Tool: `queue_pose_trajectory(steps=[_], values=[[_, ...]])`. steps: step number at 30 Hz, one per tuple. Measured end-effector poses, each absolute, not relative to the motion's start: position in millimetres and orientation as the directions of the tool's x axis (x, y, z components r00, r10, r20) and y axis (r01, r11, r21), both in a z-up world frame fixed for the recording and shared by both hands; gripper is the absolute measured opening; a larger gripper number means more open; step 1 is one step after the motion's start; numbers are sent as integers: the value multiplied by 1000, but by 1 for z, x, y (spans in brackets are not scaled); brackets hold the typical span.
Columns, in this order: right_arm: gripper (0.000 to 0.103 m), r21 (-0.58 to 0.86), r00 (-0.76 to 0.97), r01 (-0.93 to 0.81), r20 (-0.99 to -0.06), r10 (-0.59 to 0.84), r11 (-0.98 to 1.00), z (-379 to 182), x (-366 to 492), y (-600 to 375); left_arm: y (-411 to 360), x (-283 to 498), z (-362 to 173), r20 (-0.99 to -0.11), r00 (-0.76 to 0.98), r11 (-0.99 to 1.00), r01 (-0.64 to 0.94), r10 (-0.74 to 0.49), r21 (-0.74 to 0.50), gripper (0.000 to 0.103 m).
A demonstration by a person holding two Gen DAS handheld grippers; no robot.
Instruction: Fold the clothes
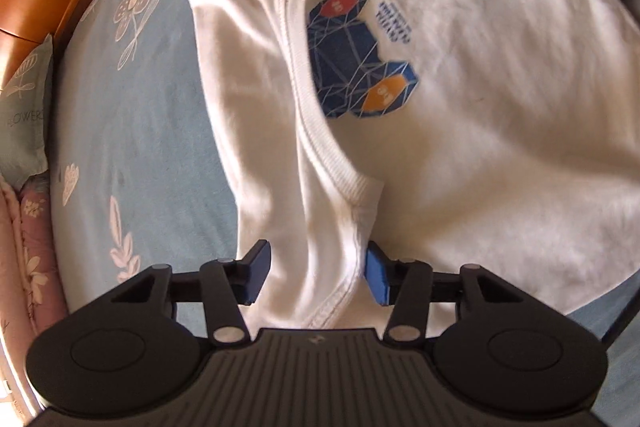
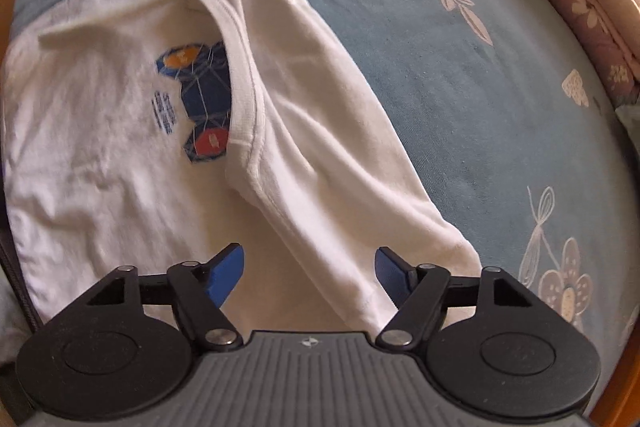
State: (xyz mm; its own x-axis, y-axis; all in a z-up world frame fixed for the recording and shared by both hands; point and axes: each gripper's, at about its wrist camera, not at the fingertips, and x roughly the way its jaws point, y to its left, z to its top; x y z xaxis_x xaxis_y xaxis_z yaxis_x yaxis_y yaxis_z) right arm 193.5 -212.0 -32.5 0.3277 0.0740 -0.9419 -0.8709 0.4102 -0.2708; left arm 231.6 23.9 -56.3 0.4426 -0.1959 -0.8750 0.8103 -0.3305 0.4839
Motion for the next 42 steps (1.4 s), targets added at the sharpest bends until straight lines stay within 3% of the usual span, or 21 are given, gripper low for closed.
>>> queue_pose_trajectory(steps=[7,9,10,11,12,13,25,29,34,36,42], values=[[54,-454,460,-878,-888,4,153,-58,177,-205,27,240,-62,-874,466,-409,777,-137,478,51],[42,-471,474,-876,-881,1,106,-63,176,-204,28,239,-60,-872,468,-427,765,-144,482,50],[37,-476,478,-876,-879,4,84,-65,175,-204,29,238,-59,-871,469,-436,759,-148,483,44],[21,-475,478,-876,-879,10,81,-64,175,-204,29,239,-58,-871,468,-428,764,-147,483,27],[12,-474,477,-876,-879,15,83,-62,176,-204,30,240,-57,-874,465,-405,778,-142,480,17],[12,-473,476,-877,-879,20,84,-60,176,-204,30,242,-54,-871,470,-381,786,-145,487,5],[12,-471,514,-820,-856,58,325,-14,251,-220,28,349,12,-880,443,253,883,-174,395,5],[12,-484,540,-792,-840,56,371,-12,286,-226,20,364,-9,-871,456,403,842,-181,358,5],[12,-485,555,-766,-830,55,421,-15,320,-235,20,383,-22,-880,424,455,841,-215,294,5],[12,-479,549,-771,-834,55,420,-19,329,-237,21,384,-24,-886,396,454,853,-240,258,11],[12,-448,510,-803,-858,62,393,-33,334,-234,17,405,-31,-917,288,428,891,-275,152,16]])
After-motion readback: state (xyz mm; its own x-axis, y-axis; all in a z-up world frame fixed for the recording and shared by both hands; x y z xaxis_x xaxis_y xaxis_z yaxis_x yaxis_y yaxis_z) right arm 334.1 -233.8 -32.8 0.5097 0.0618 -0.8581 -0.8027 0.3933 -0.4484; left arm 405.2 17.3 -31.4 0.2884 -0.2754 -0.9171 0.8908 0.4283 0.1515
